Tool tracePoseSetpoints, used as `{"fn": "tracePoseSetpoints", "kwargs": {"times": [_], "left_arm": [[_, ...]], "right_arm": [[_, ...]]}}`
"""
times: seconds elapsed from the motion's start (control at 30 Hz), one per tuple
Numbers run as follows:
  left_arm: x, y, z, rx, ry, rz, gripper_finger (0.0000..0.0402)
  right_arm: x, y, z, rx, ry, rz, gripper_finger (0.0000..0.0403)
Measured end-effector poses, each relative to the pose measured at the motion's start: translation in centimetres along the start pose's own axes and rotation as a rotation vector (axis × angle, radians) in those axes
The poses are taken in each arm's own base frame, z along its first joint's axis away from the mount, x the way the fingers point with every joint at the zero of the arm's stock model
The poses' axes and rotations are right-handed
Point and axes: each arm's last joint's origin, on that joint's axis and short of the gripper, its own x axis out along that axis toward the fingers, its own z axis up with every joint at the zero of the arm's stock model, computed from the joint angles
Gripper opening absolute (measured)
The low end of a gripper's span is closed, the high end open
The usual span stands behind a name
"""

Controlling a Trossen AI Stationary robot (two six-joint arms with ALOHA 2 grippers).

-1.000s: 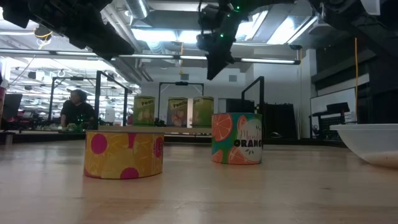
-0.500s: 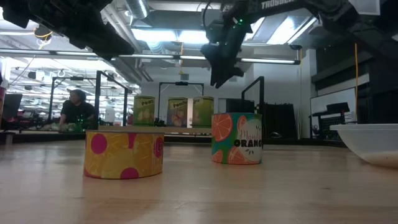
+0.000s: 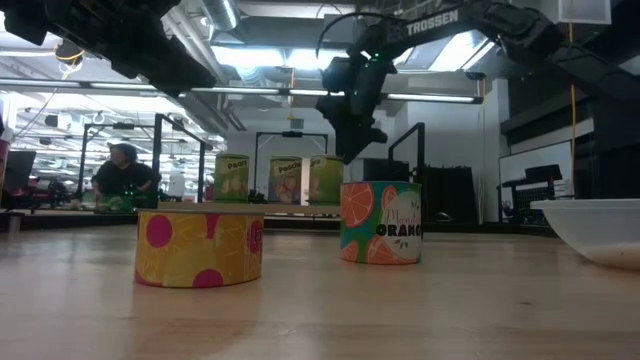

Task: Pick and place cans onto a shelf
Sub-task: Put the canned oranges on the shelf

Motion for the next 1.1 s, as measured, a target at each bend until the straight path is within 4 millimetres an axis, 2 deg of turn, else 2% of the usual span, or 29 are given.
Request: {"fn": "tracePoseSetpoints", "kwargs": {"times": [0.27, 0.6, 1.1], "left_arm": [[0.0, 0.0, 0.0, 0.000, 0.000, 0.000, 0.0069], [0.0, 0.0, 0.0, 0.000, 0.000, 0.000, 0.0069], [0.0, 0.0, 0.0, 0.000, 0.000, 0.000, 0.0069]], "right_arm": [[0.1, 0.0, 0.1, -0.060, -0.004, 0.002, 0.0111], [0.1, 0.1, 0.3, -0.207, -0.028, 0.001, 0.0010], [0.2, -0.1, 1.2, -0.408, -0.117, -0.019, 0.0005]]}}
